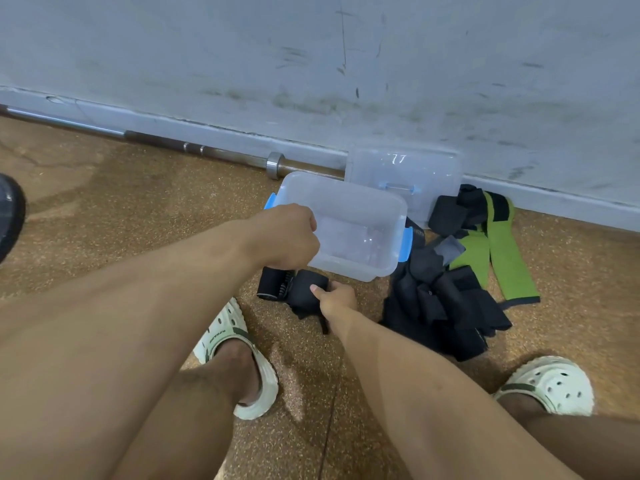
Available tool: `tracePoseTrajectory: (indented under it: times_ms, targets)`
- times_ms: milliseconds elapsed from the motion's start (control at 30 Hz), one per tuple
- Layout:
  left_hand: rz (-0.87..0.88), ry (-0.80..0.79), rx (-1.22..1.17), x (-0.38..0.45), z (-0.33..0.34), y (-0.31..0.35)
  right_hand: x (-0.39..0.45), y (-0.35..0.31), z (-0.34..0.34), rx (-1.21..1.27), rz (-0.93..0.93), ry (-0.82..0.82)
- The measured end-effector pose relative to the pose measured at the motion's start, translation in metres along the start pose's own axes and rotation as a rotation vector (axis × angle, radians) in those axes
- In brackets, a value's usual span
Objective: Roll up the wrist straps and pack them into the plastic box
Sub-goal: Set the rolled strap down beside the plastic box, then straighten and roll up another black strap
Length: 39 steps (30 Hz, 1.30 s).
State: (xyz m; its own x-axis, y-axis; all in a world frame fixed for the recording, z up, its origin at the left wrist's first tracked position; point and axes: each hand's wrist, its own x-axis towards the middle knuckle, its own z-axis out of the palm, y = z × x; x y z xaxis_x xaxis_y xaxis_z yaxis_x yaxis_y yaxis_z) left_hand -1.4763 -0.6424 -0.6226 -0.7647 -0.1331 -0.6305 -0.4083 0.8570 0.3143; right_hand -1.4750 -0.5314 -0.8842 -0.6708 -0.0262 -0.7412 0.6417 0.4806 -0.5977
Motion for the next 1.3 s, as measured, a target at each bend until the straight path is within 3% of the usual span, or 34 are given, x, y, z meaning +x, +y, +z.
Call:
tracePoseTrajectory:
  times_ms: [233, 333, 433, 533, 633, 800, 933, 1067, 1167, 1300]
  targets:
    - [0.121, 0.006, 0.042, -0.005, 0.004, 0.038, -0.037, -0.008, -0.074, -0.603, -0.376, -0.033]
    - [0.186, 0.013, 0.039, -0.008, 0.010, 0.060, -0.042, -0.006, -0.125, -0.861, -0.540, 0.136]
    - [0.241, 0.007, 0.051, -0.012, 0.019, 0.081, -0.043, 0.003, -0.177, -0.976, -0.623, 0.458]
    - [0.273, -0.020, 0.068, -0.015, 0.027, 0.097, -0.041, 0.022, -0.216, -0.952, -0.407, 0.610]
    - [0.283, -0.038, 0.080, -0.015, 0.034, 0.105, -0.032, 0.041, -0.237, -0.740, -0.133, 0.426]
    - [0.288, -0.053, 0.087, -0.020, 0.037, 0.107, -0.039, 0.010, -0.265, -0.237, -0.275, 0.359]
    - [0.302, 0.007, 0.013, -0.029, 0.034, 0.107, -0.065, -0.060, -0.323, -0.247, -0.407, 0.260]
    - [0.360, 0.087, -0.107, -0.040, 0.032, 0.110, -0.124, -0.120, -0.369, -0.264, -0.459, 0.025]
    - [0.421, 0.141, -0.248, -0.054, 0.029, 0.120, -0.177, -0.149, -0.383, -0.314, -0.489, -0.092]
    - [0.495, 0.081, -0.445, -0.079, 0.024, 0.136, -0.229, -0.157, -0.375, -0.155, -0.549, -0.164]
